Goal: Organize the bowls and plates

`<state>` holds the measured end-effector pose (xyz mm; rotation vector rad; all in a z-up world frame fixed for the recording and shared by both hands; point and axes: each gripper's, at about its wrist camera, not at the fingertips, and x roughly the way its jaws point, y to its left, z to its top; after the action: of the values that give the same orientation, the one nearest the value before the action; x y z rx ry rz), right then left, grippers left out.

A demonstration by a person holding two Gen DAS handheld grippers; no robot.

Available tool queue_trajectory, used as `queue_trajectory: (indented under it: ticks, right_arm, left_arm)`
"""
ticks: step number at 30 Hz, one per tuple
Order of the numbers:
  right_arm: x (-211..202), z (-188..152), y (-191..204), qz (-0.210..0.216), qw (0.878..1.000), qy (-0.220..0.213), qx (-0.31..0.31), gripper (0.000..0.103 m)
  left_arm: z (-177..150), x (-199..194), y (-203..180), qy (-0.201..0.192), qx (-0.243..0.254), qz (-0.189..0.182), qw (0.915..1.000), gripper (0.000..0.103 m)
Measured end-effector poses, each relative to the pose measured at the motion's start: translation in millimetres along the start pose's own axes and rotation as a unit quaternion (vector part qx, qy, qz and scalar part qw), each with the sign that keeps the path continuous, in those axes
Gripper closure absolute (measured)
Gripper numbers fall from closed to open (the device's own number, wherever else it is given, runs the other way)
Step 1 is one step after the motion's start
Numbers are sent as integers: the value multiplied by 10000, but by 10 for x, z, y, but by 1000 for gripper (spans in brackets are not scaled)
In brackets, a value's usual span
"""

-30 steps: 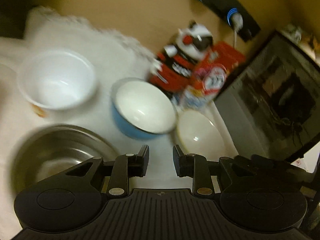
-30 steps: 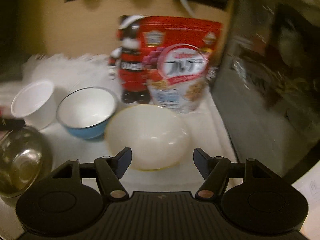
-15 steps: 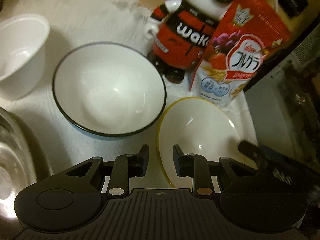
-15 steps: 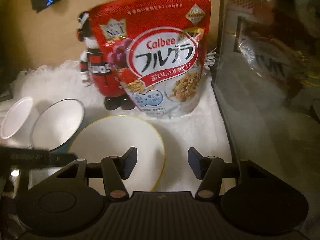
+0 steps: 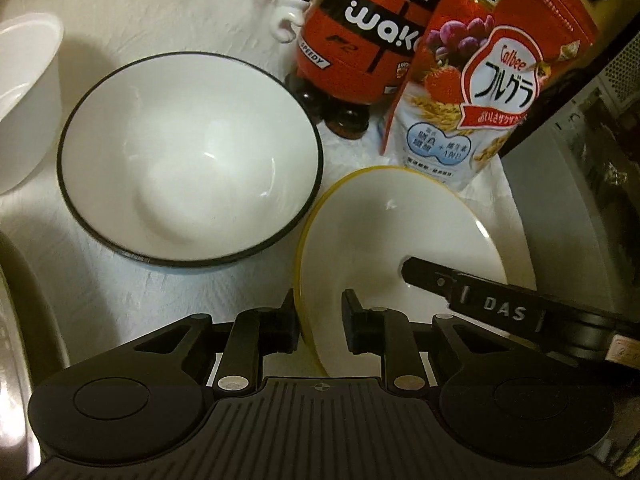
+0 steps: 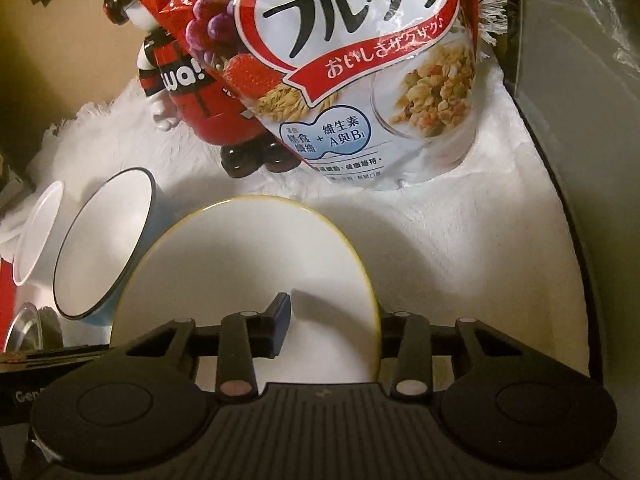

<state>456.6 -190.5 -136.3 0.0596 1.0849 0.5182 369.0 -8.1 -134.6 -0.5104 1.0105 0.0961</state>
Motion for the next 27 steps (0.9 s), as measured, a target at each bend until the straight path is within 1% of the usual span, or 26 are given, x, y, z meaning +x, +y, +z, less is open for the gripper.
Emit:
queue_trajectory:
  ticks: [3, 6, 11, 14, 18, 21, 22, 27]
  right_arm:
    - [-66, -21, 4, 123, 9999, 96, 42, 64]
    - [-195, -100, 51, 201, 9997, 153, 42, 64]
    - [-462, -344, 256, 294, 9992, 286, -3, 64]
    - [-609, -519, 378, 402, 9985, 375, -33, 64]
    - [-654, -718, 495, 450, 9977, 494, -122, 64]
    - [-557, -829, 522, 407, 9970, 658, 43, 64]
    - [-540, -868, 533, 376, 9970, 664, 101, 62]
    - [-547, -965, 574, 250, 9977, 621, 102, 62]
  left_arm:
    - [-83, -67, 17, 120, 45, -41, 9999, 80]
    - [-219, -218, 31, 202, 175, -58, 9996, 80]
    - [-517, -563, 117, 289, 309, -113, 9990, 79]
    - [-647, -690, 208, 363, 349, -128, 9986, 79]
    - [-719, -698, 332, 506, 343, -63, 9981, 79]
    - [-763, -697, 374, 579, 383, -88, 9975, 79]
    - [-769, -704, 382, 581, 411, -105, 9974, 79]
    - [-753, -693, 362, 518, 711, -107, 9961, 79]
